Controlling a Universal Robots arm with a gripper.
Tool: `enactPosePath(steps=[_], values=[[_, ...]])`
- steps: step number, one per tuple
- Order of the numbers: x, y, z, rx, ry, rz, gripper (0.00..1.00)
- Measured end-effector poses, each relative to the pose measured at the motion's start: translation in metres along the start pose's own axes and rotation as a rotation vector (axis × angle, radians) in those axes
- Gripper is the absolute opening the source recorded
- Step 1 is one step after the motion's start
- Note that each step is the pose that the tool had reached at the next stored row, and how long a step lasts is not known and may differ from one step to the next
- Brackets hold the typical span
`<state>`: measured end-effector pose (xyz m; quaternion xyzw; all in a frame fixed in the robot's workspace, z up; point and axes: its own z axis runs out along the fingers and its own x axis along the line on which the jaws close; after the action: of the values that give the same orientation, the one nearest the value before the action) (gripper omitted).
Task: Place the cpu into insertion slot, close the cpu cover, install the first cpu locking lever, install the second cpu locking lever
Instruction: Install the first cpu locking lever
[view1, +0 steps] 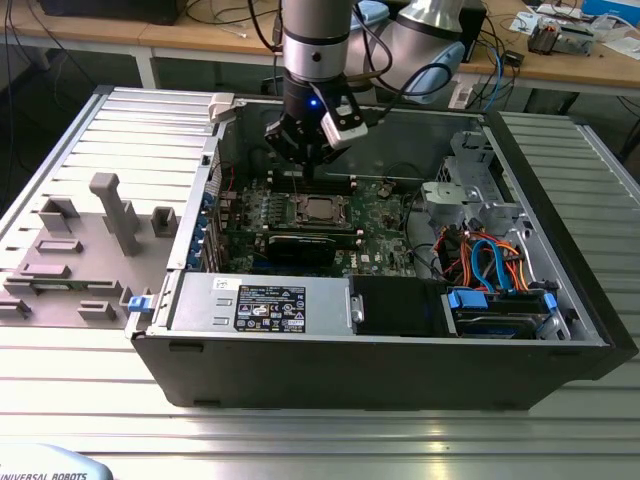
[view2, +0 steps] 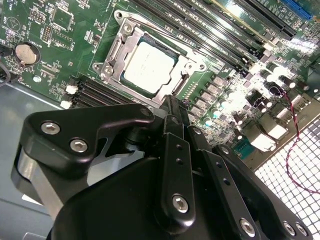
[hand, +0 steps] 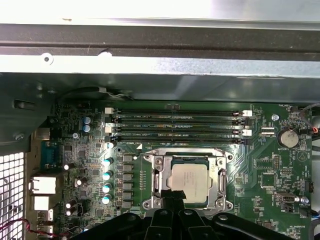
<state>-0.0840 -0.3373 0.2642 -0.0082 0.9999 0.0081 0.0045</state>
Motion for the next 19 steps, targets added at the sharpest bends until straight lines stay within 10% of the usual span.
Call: enactPosePath(steps=[13, 19], values=[[0.0002, 0.0, 0.0, 0.0, 0.0, -0.001, 0.11], [0.011, 0.0009, 0.0006, -0.0001, 0.0, -0.005, 0.11]])
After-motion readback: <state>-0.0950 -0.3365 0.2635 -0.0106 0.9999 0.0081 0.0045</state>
